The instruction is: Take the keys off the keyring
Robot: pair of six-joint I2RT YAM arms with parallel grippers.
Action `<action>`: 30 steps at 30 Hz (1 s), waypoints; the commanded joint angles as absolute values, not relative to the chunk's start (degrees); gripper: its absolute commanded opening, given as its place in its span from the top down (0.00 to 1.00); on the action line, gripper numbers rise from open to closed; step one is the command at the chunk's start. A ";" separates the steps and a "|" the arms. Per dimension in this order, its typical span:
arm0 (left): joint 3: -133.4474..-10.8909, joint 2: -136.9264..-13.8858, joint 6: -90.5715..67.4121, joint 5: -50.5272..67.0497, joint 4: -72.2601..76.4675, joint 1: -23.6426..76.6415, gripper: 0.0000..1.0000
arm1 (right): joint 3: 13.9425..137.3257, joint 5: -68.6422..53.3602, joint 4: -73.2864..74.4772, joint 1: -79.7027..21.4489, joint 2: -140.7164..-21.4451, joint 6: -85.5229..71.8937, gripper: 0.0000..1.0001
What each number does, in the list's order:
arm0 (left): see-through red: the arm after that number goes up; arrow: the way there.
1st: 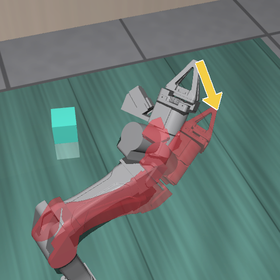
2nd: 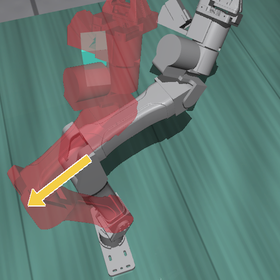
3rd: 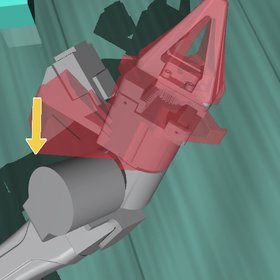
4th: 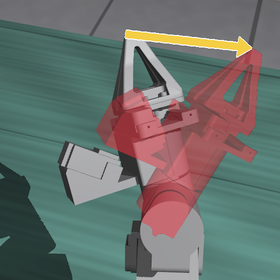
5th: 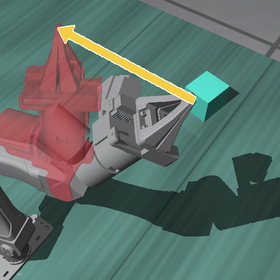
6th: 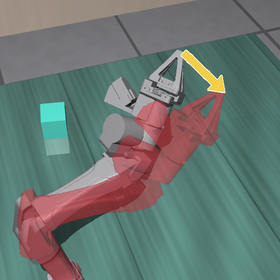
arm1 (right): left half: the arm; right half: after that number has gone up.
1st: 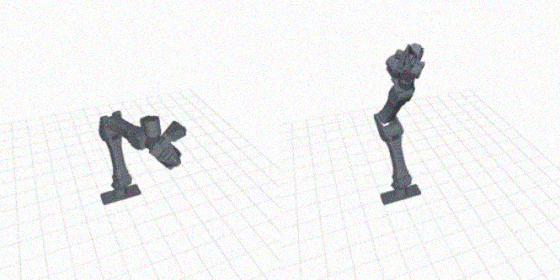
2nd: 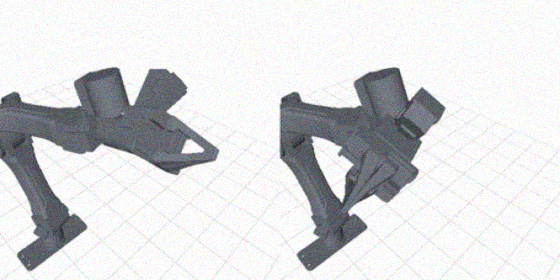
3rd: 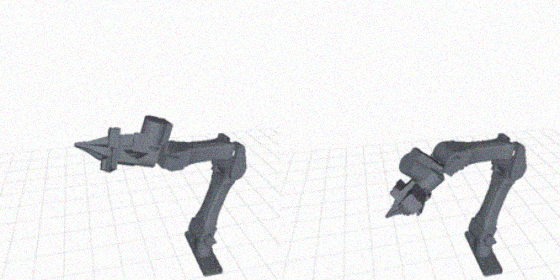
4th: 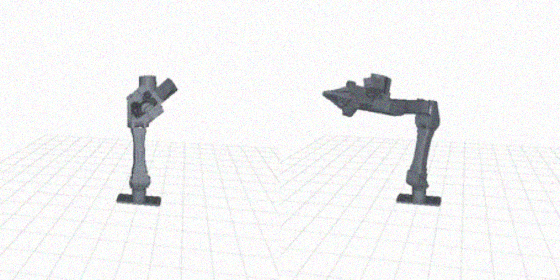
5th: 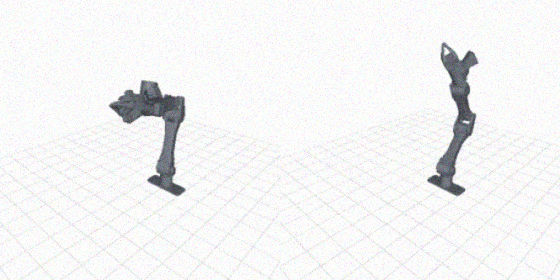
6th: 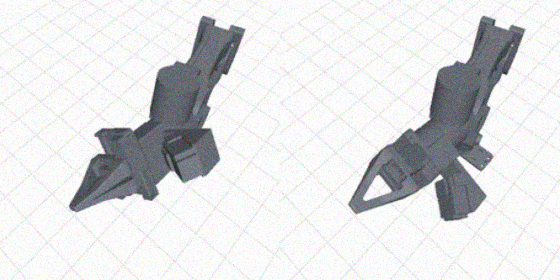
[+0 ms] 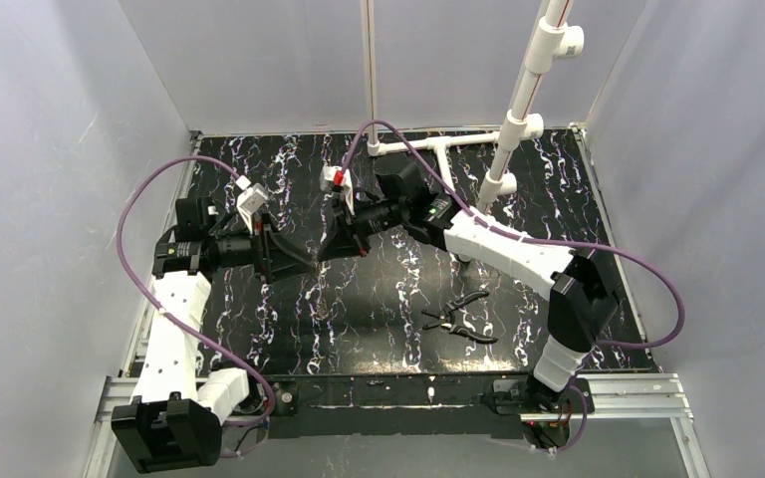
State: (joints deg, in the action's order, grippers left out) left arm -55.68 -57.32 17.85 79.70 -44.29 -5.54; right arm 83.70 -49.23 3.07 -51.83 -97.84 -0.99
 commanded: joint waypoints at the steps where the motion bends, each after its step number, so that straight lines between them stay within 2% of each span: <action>1: -58.39 -58.19 13.07 79.66 -39.69 -7.50 0.49 | 83.98 -50.84 -6.31 -51.60 -95.56 -6.05 0.99; 11: -56.44 -57.93 14.23 80.66 -39.20 -8.54 0.51 | 83.41 -53.38 -8.51 -51.25 -95.36 -7.99 0.99; 14: -55.78 -57.68 14.41 81.17 -39.14 -8.55 0.55 | 83.56 -53.60 -8.61 -51.24 -95.43 -8.17 0.99; 24: -54.29 -57.12 15.60 82.53 -39.36 -8.61 0.73 | 83.76 -53.75 -8.57 -50.59 -95.27 -8.33 0.99; 26: -53.85 -56.81 16.12 82.65 -39.54 -8.57 0.79 | 83.76 -53.79 -8.84 -50.41 -95.27 -8.58 0.99; 28: -53.47 -56.71 16.72 82.87 -39.71 -8.61 0.90 | 83.63 -54.00 -9.38 -50.23 -95.27 -9.09 0.99; 30: -53.23 -56.77 17.11 82.88 -39.84 -8.61 0.97 | 83.50 -54.25 -10.14 -50.04 -95.27 -9.82 0.99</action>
State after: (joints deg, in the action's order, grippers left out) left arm -53.93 -57.89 15.16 80.66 -39.07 -8.32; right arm 83.50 -52.69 -4.89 -50.68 -97.84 -8.05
